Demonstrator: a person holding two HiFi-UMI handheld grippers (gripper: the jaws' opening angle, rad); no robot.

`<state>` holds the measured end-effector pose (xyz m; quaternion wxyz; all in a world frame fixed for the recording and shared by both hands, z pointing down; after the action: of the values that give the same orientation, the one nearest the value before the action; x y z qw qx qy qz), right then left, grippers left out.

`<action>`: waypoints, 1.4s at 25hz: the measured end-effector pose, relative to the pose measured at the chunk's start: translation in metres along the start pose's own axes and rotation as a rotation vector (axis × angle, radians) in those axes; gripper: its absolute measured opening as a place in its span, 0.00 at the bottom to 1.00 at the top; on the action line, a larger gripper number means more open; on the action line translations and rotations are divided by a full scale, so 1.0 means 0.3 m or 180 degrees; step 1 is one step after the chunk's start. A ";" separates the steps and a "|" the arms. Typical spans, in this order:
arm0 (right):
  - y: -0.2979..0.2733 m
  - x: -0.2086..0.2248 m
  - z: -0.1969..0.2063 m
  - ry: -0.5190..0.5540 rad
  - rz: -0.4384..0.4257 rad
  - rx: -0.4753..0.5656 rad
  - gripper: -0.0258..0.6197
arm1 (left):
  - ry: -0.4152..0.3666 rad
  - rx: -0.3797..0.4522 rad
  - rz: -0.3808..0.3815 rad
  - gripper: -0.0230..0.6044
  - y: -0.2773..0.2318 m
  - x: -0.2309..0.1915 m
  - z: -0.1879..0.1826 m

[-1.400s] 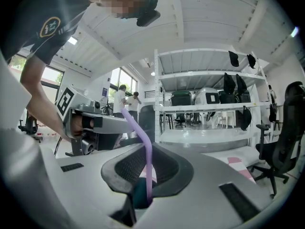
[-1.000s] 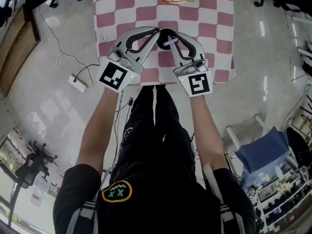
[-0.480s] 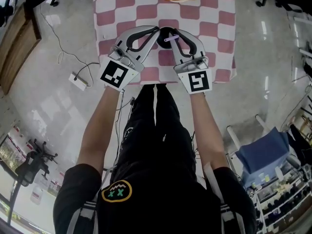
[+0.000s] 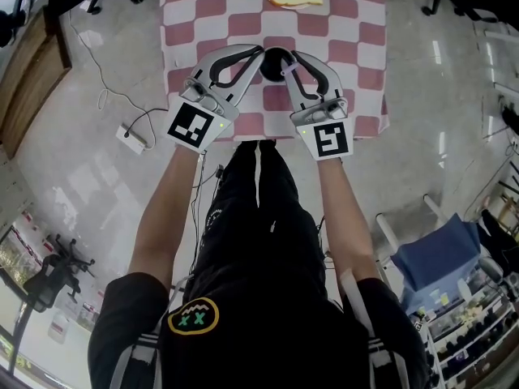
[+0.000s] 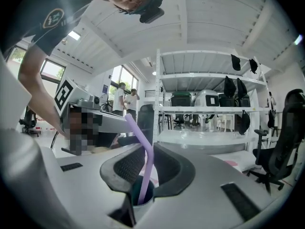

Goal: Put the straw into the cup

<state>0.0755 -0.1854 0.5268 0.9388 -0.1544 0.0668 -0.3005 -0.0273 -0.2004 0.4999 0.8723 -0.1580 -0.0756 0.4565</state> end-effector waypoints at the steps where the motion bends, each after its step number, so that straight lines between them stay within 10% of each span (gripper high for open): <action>1: 0.007 -0.001 -0.013 0.0006 0.0002 0.0012 0.16 | -0.0009 0.0008 -0.0009 0.07 0.005 0.001 -0.012; 35: 0.281 -0.092 -0.616 0.0366 -0.0059 0.0322 0.23 | -0.0189 0.0001 0.0204 0.07 0.279 0.098 -0.472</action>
<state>0.0587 -0.1504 0.3255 0.9372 -0.0898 0.1038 -0.3206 -0.0360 -0.1609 0.3378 0.8546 -0.1466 -0.0963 0.4888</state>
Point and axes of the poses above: the fingertips, and each gripper's own axes: y backward along the fingers, x to its right, z out of its underside, the point moved 5 cm from there along y, backward along the fingers, and after that the axes turned 15 degrees about -x, right-handed, at the moved point
